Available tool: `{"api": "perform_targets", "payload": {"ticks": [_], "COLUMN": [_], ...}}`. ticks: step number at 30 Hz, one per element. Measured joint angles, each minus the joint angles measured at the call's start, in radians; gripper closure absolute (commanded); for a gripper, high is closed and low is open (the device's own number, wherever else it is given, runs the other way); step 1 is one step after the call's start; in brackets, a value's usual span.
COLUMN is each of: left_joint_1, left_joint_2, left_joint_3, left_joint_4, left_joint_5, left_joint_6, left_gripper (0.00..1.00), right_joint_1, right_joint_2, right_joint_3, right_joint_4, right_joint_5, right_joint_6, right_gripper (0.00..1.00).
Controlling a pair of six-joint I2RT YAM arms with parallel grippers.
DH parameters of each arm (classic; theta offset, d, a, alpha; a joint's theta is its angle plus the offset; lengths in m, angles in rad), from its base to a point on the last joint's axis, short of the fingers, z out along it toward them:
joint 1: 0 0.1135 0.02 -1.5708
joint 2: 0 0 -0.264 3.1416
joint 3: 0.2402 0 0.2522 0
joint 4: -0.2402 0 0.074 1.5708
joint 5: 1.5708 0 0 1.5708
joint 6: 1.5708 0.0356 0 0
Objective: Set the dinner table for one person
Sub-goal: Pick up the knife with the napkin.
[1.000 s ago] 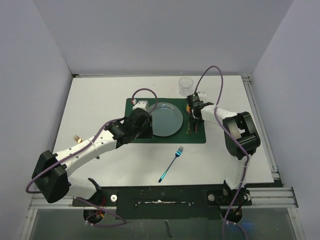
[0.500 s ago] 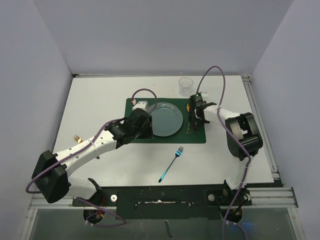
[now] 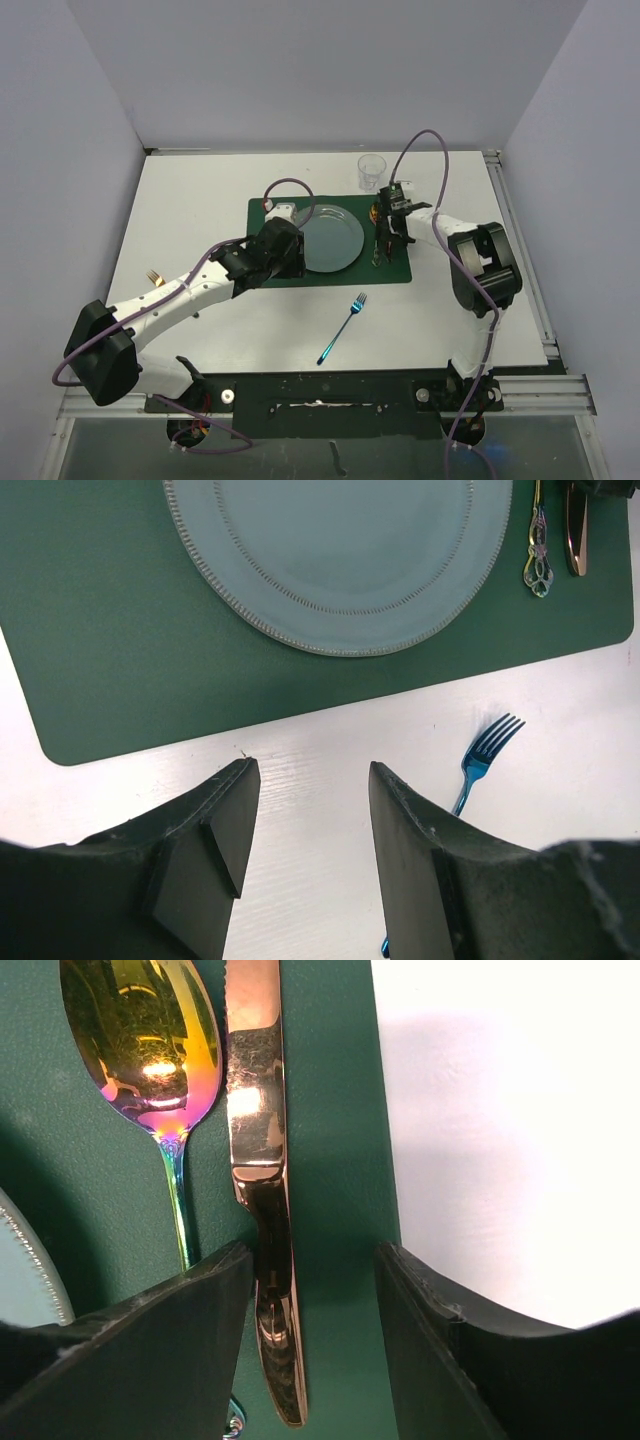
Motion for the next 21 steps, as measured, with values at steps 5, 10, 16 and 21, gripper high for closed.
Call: {"api": "perform_targets", "payload": {"ticks": [5, 10, 16, 21], "left_joint_1": [0.0, 0.0, 0.0, 0.0], "left_joint_2": [0.001, 0.003, 0.005, 0.005], "left_joint_3": [0.0, 0.0, 0.0, 0.0], "left_joint_4": [0.0, 0.0, 0.0, 0.0], "left_joint_5": [0.0, 0.0, 0.0, 0.0], "left_joint_6": [0.0, 0.0, 0.001, 0.001], "left_gripper": [0.54, 0.54, 0.54, 0.54], "right_joint_1": [0.001, 0.007, 0.01, 0.016], "right_joint_2": [0.019, 0.033, 0.048, 0.088], "right_joint_3": [0.018, 0.036, 0.061, 0.121], "right_joint_4": [0.023, 0.026, 0.018, -0.005], "right_joint_5": [-0.029, -0.037, -0.037, -0.042], "right_joint_6": [0.0, 0.0, -0.002, -0.007], "right_gripper": [0.61, 0.6, 0.61, 0.78]}}
